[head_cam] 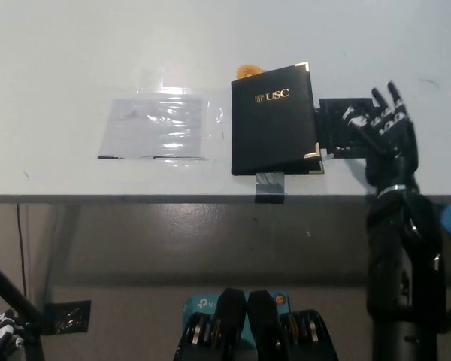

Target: The robot uses its right hand to push the cover of the diary kept in the middle of the desk towards the left to open it

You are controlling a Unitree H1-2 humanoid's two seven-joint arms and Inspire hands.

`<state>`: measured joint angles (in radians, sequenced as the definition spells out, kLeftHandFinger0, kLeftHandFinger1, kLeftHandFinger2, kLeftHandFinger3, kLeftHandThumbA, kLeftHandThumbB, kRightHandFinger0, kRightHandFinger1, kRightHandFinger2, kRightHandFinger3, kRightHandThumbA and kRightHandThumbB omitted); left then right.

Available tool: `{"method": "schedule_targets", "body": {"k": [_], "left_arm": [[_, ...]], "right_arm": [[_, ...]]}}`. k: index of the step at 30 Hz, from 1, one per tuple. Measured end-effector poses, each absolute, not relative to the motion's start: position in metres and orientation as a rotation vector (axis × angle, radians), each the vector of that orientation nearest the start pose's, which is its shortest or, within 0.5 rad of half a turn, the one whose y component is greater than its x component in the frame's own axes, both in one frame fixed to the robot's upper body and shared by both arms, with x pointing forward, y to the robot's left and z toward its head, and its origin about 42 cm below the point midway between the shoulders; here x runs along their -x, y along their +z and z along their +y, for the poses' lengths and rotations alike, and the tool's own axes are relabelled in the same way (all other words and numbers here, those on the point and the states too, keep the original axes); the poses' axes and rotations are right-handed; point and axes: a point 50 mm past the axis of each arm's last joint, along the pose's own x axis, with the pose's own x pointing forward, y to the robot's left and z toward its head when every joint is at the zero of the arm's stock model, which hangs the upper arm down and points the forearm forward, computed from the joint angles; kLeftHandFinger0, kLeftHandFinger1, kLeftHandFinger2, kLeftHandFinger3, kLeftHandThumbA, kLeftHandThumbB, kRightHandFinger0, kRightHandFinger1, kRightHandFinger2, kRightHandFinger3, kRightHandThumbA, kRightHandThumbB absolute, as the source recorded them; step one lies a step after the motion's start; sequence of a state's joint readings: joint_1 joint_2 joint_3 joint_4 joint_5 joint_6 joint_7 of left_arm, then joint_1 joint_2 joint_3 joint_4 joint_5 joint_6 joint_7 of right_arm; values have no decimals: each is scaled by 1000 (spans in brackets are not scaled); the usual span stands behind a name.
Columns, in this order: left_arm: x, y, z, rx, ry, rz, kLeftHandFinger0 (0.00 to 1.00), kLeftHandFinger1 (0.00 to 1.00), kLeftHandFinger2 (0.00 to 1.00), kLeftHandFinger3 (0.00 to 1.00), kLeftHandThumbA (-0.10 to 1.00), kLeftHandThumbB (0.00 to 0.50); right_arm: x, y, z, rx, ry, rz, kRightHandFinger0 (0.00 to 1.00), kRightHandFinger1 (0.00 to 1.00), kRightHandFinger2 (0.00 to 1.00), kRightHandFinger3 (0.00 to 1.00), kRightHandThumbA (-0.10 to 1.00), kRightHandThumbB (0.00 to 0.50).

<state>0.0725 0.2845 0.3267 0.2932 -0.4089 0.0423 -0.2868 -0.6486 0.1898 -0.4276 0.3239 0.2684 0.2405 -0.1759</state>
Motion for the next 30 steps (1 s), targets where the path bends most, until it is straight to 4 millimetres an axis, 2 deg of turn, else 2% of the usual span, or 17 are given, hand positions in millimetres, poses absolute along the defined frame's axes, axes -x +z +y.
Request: {"method": "schedule_targets", "body": {"k": [5,7,13,17,18,19,25,26,28,29,30], "left_arm": [[-227,38,400,205,142,243,449,573,297,330,245,500],[-227,38,400,206,142,243,446,563,289,325,247,500],[-227,38,399,208,140,243,433,555,286,325,237,500],[-228,37,397,210,136,245,430,546,272,319,244,500],[-228,37,397,210,136,245,435,546,271,319,245,500],[-228,37,396,211,135,245,438,546,272,321,244,500],[-228,37,395,211,130,248,437,544,269,326,251,500],[-228,36,394,212,129,248,444,545,273,335,258,500],[-228,36,394,212,128,249,445,545,274,338,258,500],[-228,36,394,214,128,250,447,544,272,337,260,500],[-228,36,393,215,128,250,447,542,272,338,263,500]], "right_arm": [[-457,185,-172,-688,-261,99,981,1000,1000,1000,1000,102],[-456,183,-171,-707,-276,111,993,1000,1000,1000,959,95],[-450,168,-149,-773,-297,138,982,1000,1000,1000,922,73],[-448,163,-143,-791,-306,123,925,968,972,1000,915,61],[-447,162,-142,-791,-307,120,918,957,963,1000,908,95],[-447,162,-141,-789,-305,117,910,956,958,1000,912,102],[-447,159,-129,-781,-292,103,915,958,948,1000,909,107],[-447,159,-126,-777,-284,103,890,925,910,983,902,110],[-447,159,-123,-772,-277,102,886,920,905,978,901,112],[-447,159,-119,-765,-266,105,852,893,879,950,896,134],[-448,159,-117,-761,-261,105,828,877,864,939,888,134]]}}
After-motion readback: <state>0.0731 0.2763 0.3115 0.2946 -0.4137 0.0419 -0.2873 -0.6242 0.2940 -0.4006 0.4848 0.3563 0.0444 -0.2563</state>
